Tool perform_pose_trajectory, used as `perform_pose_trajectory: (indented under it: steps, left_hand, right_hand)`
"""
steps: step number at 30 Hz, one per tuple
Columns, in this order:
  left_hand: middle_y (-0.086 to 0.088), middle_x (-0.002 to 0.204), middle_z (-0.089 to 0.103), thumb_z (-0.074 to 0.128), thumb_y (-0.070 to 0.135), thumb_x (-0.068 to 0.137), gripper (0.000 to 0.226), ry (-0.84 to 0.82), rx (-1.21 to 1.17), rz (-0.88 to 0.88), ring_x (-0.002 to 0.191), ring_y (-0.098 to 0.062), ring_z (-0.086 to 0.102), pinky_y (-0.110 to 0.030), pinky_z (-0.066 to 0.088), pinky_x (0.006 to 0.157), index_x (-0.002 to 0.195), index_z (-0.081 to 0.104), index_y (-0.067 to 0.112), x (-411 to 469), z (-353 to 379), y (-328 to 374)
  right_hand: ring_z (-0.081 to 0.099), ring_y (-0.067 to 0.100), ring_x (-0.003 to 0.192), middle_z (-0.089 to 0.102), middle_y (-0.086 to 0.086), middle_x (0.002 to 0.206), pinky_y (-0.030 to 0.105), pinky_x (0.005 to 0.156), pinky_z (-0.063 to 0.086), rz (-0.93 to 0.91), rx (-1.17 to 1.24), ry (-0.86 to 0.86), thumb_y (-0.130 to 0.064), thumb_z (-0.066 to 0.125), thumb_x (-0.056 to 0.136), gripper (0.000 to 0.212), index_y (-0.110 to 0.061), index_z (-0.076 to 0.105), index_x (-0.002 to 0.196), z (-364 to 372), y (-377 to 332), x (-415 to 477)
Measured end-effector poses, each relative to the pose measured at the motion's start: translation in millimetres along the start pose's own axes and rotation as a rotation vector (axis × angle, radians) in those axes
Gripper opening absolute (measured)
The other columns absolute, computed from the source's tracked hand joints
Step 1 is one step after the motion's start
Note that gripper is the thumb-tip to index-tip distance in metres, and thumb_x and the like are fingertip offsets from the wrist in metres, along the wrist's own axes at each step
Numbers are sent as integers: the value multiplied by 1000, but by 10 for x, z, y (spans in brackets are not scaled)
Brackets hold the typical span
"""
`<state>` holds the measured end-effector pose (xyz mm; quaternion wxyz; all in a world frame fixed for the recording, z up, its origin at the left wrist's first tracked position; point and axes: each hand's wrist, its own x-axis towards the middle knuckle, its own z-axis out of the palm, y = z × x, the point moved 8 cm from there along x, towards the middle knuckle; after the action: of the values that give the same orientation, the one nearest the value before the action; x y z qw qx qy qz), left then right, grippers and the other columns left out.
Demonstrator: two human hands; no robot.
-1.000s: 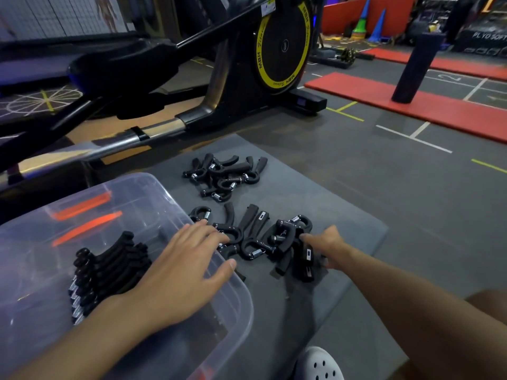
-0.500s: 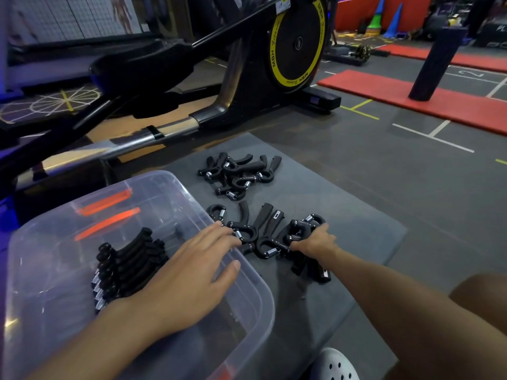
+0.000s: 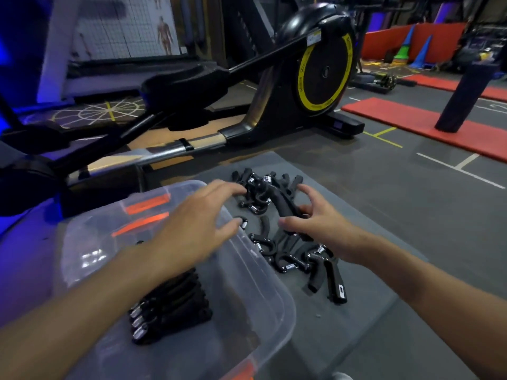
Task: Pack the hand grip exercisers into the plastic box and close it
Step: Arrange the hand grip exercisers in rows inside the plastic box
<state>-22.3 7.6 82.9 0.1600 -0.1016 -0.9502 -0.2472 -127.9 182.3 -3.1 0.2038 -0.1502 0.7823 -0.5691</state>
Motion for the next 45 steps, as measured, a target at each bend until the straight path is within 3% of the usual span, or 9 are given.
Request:
perform_pose_trajectory:
  steps: [5,11,14,18,23,26,29,35,45]
  left_hand:
    - [24,112,53,72,20,84,51,86,-18,29,107,2,52,-21,42,91,127,50,37,-221,-466,-75]
    - [15,101,62,71,19,86,36,135,-8,13,92,-7,60,-25,49,79,118,60,32,-612,-825,-183]
    - [13,92,62,70,19,86,23,85,22,-2,85,-6,58,-20,46,73,108,64,25,-787,-877,-286]
    - [11,76,60,73,21,84,14,83,52,-124,73,-4,55,-18,41,64,95,64,26,-1034,-888,-573]
    - [7,72,62,76,24,81,16,116,-76,-323,66,-10,60,-28,51,66,92,64,28,-1283,-756,-951]
    - [3,77,63,77,27,79,18,133,-171,-371,68,-20,63,-41,55,68,89,62,29,-1378,-662,-1052]
    - [3,76,63,76,26,81,17,38,-122,-348,69,-16,61,-39,52,71,91,63,25,-1435,-553,-1020]
    - [18,94,61,60,49,82,26,-146,188,-236,95,-6,57,-37,42,90,101,59,32,-1578,-407,-1060]
    - [15,107,56,31,58,93,43,-229,450,-145,109,-9,50,-33,33,97,109,59,30,-1779,-300,-1132]
  right_hand:
    - [58,20,120,54,8,134,45,106,44,-73,-4,-218,-48,84,52,100,-52,32,137,438,-573,-336]
    - [60,42,114,66,15,121,51,101,46,-42,126,-551,-27,76,66,85,-33,37,141,1066,-786,-482]
    - [64,29,113,65,11,124,38,96,51,-15,128,-641,-21,75,71,71,-26,47,136,1308,-812,-505]
    - [64,11,107,64,-4,121,30,90,53,-284,-219,-473,-17,75,82,42,-29,62,120,1378,-1002,-387]
    - [67,29,88,67,7,98,38,79,58,-441,-205,-339,0,73,80,28,-23,67,95,1572,-1022,-363]
    - [69,23,73,70,12,85,28,70,56,-404,-219,-335,5,72,79,26,-18,67,89,1640,-926,-333]
    - [71,19,69,73,16,76,20,64,52,-321,-205,-348,9,70,79,26,-16,66,86,1656,-793,-311]
    - [71,19,69,70,19,75,32,65,57,-215,-333,-408,8,69,79,22,-12,63,85,1790,-355,-262]
    - [58,2,64,62,-7,78,15,59,49,-132,-583,-431,-1,72,77,25,-20,61,89,2207,298,-62]
